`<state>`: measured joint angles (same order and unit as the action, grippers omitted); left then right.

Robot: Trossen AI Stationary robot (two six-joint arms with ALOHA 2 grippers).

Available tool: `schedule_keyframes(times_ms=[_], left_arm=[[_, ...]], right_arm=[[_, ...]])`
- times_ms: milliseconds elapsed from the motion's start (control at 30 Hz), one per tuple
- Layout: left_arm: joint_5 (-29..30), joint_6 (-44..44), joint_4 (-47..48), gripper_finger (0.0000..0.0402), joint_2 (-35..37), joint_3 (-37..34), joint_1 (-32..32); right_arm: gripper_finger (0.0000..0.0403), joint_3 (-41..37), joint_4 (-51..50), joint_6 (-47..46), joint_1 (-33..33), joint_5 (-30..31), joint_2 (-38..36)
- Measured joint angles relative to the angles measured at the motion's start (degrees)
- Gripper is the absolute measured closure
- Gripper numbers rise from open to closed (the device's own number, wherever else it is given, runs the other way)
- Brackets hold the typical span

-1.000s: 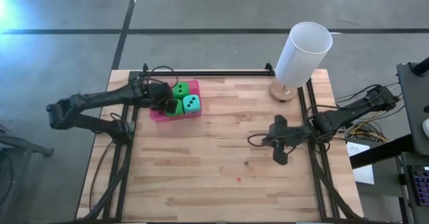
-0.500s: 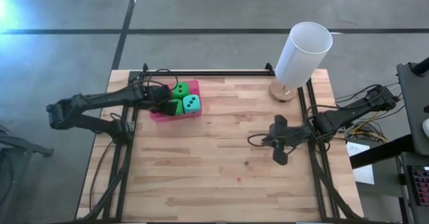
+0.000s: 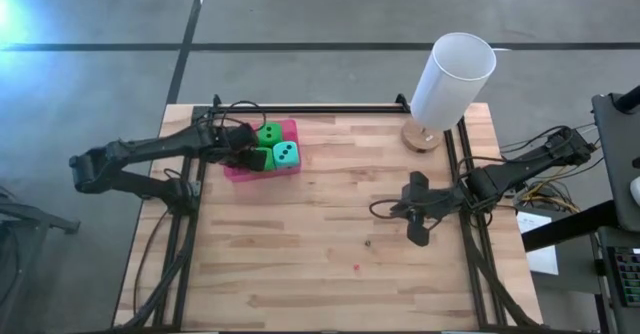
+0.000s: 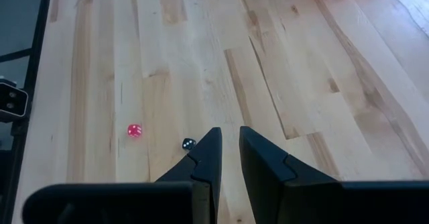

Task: Pick & Place Dice
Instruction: Put the small blue dice into the red bin

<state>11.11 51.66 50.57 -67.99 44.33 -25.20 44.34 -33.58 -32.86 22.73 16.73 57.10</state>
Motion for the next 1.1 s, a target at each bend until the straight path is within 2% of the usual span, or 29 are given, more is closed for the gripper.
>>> schedule_keyframes(times_ms=[300,633,1100], left_arm=[[-0.57,-0.17,0.02,0.019,0.0,0.12,-0.84],[-4.24,-0.25,-1.87,0.0183,0.0,0.12,-0.82],[-4.95,-0.82,-2.55,0.021,0.0,0.12,-0.88]], right_arm=[[0.0351,0.0,-0.02,-0.17,0.01,-0.02,0.0],[0.0351,0.0,-0.02,-0.17,-0.01,-0.02,0.0],[0.0351,0.0,-0.02,-0.17,-0.01,-0.04,0.0]])
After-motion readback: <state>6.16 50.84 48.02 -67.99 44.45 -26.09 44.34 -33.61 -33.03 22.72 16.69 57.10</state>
